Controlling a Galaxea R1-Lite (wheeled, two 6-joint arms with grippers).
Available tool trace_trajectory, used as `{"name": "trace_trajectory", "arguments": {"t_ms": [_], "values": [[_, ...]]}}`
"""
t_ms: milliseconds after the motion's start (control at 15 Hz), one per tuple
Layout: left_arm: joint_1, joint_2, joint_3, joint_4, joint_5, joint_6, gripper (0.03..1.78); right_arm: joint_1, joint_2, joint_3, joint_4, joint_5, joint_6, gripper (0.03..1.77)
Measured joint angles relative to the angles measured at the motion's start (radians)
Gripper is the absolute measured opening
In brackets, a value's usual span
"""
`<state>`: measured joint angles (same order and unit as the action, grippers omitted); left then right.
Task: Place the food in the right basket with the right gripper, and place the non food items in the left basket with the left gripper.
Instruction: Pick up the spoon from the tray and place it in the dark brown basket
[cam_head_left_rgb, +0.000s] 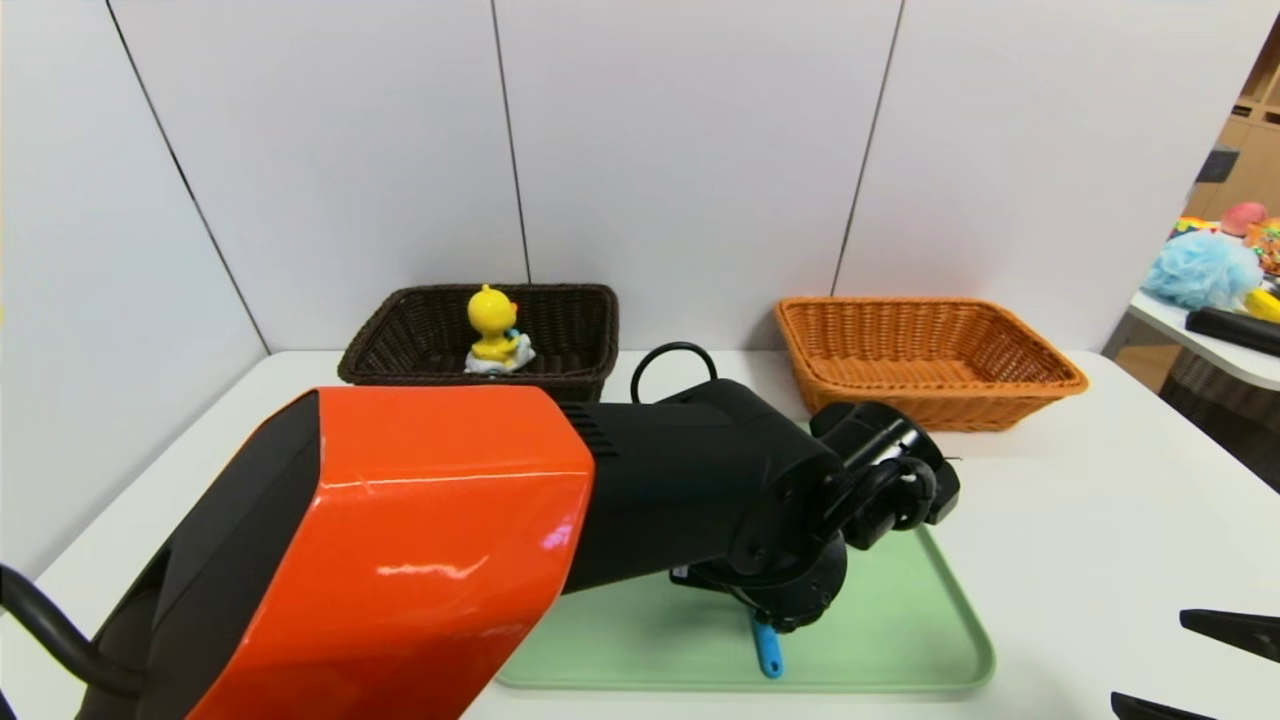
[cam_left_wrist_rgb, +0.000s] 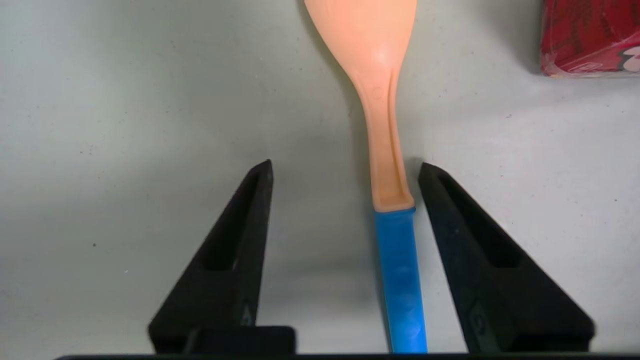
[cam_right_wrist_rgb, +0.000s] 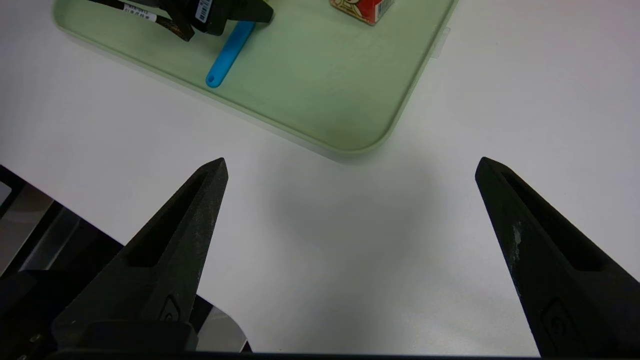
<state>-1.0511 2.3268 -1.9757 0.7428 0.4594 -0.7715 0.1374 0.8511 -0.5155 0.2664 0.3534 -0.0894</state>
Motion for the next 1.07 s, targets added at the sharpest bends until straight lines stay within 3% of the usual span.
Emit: {"name": "trace_trajectory", "arguments": {"t_ms": [133,200,267,1067], "values": [[0.001,0.002,0.000,0.000,0.000,0.000,0.79,0.000,-0.003,0.000,0.000,-0.001,0.000,1.71],[0.002,0.003,-0.001,-0.001,0.000,0.000,0.54,0.000,-0.004,0.000,0.000,-0.001,0.000,1.71],[0.002,0.003,-0.001,-0.001,0.000,0.000,0.12,0.000,-0.005,0.000,0.000,-0.001,0.000,1.71],[0.033,-0.058,0.005,0.017,0.005,0.010,0.06,-0.003,-0.036,0.004,0.010,-0.003,0.001,1.71]]}}
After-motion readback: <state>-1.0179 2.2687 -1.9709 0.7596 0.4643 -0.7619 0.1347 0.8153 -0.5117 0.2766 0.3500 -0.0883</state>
